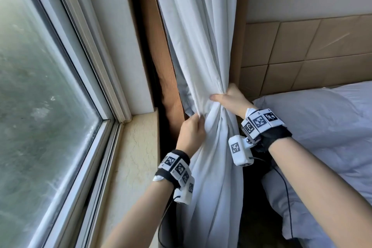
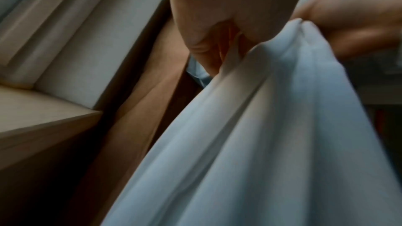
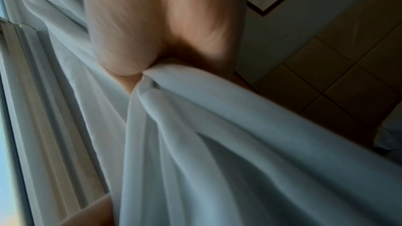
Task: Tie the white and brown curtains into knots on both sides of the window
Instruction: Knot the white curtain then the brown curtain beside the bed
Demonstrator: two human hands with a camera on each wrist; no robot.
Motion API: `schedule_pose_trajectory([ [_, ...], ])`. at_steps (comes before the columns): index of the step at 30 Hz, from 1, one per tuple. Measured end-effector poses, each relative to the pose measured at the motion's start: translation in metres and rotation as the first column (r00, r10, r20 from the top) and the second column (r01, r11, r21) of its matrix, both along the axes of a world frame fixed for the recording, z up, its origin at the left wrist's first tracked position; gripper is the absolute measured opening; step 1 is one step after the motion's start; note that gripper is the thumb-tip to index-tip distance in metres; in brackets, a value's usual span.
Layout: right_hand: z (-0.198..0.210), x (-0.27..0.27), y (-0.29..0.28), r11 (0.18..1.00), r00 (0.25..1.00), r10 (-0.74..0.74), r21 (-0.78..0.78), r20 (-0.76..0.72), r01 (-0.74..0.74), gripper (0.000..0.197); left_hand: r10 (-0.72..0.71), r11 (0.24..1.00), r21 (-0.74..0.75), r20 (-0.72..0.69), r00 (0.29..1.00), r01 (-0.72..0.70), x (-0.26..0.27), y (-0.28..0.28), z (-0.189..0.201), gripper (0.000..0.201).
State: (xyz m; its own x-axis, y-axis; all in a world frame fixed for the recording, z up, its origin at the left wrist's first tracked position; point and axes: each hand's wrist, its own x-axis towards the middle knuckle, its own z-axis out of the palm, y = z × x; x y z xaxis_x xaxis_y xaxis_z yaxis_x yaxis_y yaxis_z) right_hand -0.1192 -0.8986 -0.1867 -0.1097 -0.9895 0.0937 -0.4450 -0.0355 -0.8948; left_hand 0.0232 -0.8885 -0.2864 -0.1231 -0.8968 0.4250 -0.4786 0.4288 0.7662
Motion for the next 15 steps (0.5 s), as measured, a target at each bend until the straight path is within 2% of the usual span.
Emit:
schedule_pose_trajectory([
  [4, -0.004, 0.002, 0.001, 0.999, 1.0, -0.028, -0.029, 0.009, 0.028, 0.021, -0.105, 0.992, 0.082, 0.12, 0.987, 0.095, -0.018, 0.001, 0.008, 0.017],
  [5, -0.005, 0.002, 0.002, 0.999, 1.0, -0.024, -0.036, -0.005, 0.024, 0.026, -0.135, 0.987, 0.112, 0.149, 0.98, 0.119, -0.021, -0.001, 0.012, 0.015],
  [7, -0.007, 0.004, 0.003, 0.999, 1.0, -0.001, -0.037, -0.029, 0.0, 0.052, -0.199, 0.97, 0.18, 0.2, 0.959, 0.164, -0.023, -0.009, 0.019, 0.013],
  [9, -0.01, 0.006, 0.006, 0.998, 0.997, -0.022, -0.06, -0.069, 0.018, 0.067, -0.234, 0.948, 0.268, 0.216, 0.948, 0.173, -0.023, -0.016, 0.024, 0.012],
  [13, -0.012, 0.005, 0.007, 0.982, 0.982, -0.132, -0.153, -0.133, 0.112, 0.054, -0.235, 0.905, 0.378, 0.058, 0.97, 0.197, -0.015, -0.025, 0.027, 0.013],
  [15, -0.011, 0.003, 0.006, 0.988, 0.992, -0.09, -0.132, -0.088, 0.077, 0.045, -0.106, 0.89, 0.428, -0.137, 0.985, 0.155, -0.003, -0.037, 0.018, 0.029],
])
